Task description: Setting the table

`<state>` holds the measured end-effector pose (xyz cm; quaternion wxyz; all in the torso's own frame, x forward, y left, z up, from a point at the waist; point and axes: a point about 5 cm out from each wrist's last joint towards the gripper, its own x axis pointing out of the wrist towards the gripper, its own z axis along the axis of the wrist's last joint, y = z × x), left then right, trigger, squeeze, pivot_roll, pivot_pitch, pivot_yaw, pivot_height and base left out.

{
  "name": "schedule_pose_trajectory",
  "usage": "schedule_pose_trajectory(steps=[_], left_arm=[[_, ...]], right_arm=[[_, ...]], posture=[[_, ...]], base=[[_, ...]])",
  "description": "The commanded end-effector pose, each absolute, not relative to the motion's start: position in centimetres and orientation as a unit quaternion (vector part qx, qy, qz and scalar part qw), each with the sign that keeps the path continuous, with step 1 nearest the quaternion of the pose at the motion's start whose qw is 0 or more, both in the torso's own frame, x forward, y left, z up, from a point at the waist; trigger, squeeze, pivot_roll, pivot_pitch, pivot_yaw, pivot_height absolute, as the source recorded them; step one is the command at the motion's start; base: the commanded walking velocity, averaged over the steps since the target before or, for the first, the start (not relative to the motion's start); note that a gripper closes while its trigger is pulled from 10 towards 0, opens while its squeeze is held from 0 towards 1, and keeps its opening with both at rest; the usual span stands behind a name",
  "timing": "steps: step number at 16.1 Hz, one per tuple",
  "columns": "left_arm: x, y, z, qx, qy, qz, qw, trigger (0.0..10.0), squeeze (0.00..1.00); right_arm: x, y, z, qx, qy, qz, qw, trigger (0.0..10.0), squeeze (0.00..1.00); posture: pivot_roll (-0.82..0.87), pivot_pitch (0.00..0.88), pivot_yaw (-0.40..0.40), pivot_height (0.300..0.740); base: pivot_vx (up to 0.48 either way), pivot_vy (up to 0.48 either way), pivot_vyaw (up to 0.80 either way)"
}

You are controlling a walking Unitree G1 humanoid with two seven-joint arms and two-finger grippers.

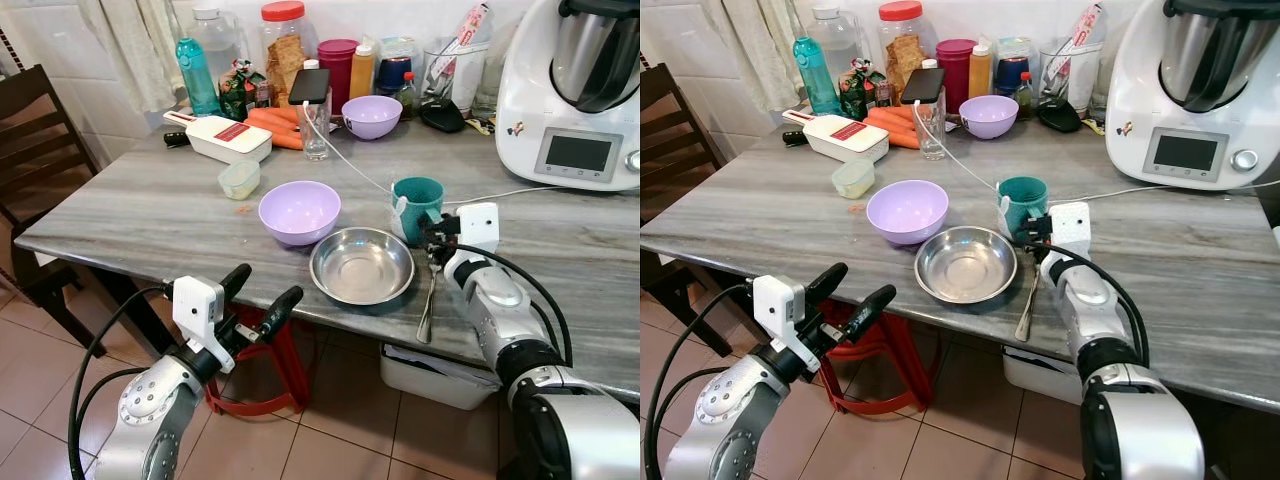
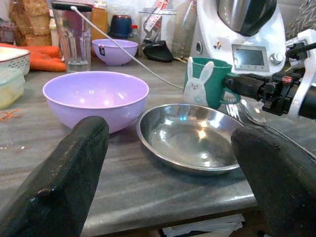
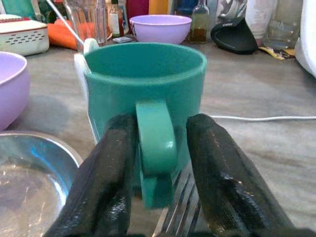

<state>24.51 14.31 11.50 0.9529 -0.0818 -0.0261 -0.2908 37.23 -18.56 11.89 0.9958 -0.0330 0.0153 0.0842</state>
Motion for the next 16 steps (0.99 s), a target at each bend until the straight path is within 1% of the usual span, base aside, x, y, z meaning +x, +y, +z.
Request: schedule_pose_trajectory(steps=[1,2,7,9,12,14,15,16], left_arm=[[24.6,14.3,11.7,-0.076,-0.029,-0.296,0.952,10.0,0.0],[24.6,14.3,11.7,-0.076,-0.029,-0.296,0.952,10.0,0.0],[24.7,13.8,11.4,-0.081,-0.028,-0.302,0.949,10.0,0.0],[24.7,13.5,11.3,-0.085,-0.024,-0.312,0.946,10.0,0.0],[24.8,13.3,11.2,-0.087,-0.023,-0.317,0.944,10.0,0.0],[25.1,13.3,11.2,-0.087,-0.024,-0.319,0.943,10.0,0.0],[25.2,13.2,11.2,-0.086,-0.025,-0.321,0.943,10.0,0.0],[25.3,13.2,11.2,-0.086,-0.027,-0.32,0.943,10.0,0.0]], right_arm=[[37.7,-18.3,12.8,-0.033,0.001,0.086,0.996,10.0,1.0],[37.7,-18.3,12.8,-0.033,0.001,0.086,0.996,10.0,1.0],[38.0,-17.8,15.2,-0.022,-0.074,0.084,0.994,10.0,1.0],[37.3,-17.8,15.5,-0.015,-0.108,0.064,0.992,10.0,1.0],[35.0,-17.6,14.0,-0.03,-0.127,0.039,0.991,10.0,1.0],[33.5,-18.0,13.7,-0.043,-0.136,0.007,0.99,10.0,1.0],[32.7,-18.5,13.7,-0.036,-0.138,-0.021,0.99,10.0,1.0],[32.0,-18.6,14.0,-0.044,-0.144,-0.029,0.988,10.0,1.0]], posture=[[0.02,0.0,0.095,0.74],[0.02,0.0,0.095,0.74],[0.01,0.0,0.08,0.74],[-0.01,0.0,0.076,0.74],[-0.02,0.0,0.083,0.74],[-0.03,0.0,0.087,0.74],[-0.04,0.0,0.091,0.74],[-0.05,0.0,0.097,0.74]], base=[[0.0,0.0,0.0],[0.0,0.0,0.0],[0.0,0.0,0.0],[0.0,0.0,0.0],[0.0,0.0,0.0],[0.0,0.0,0.0],[0.0,0.0,0.0],[0.0,0.0,0.0]])
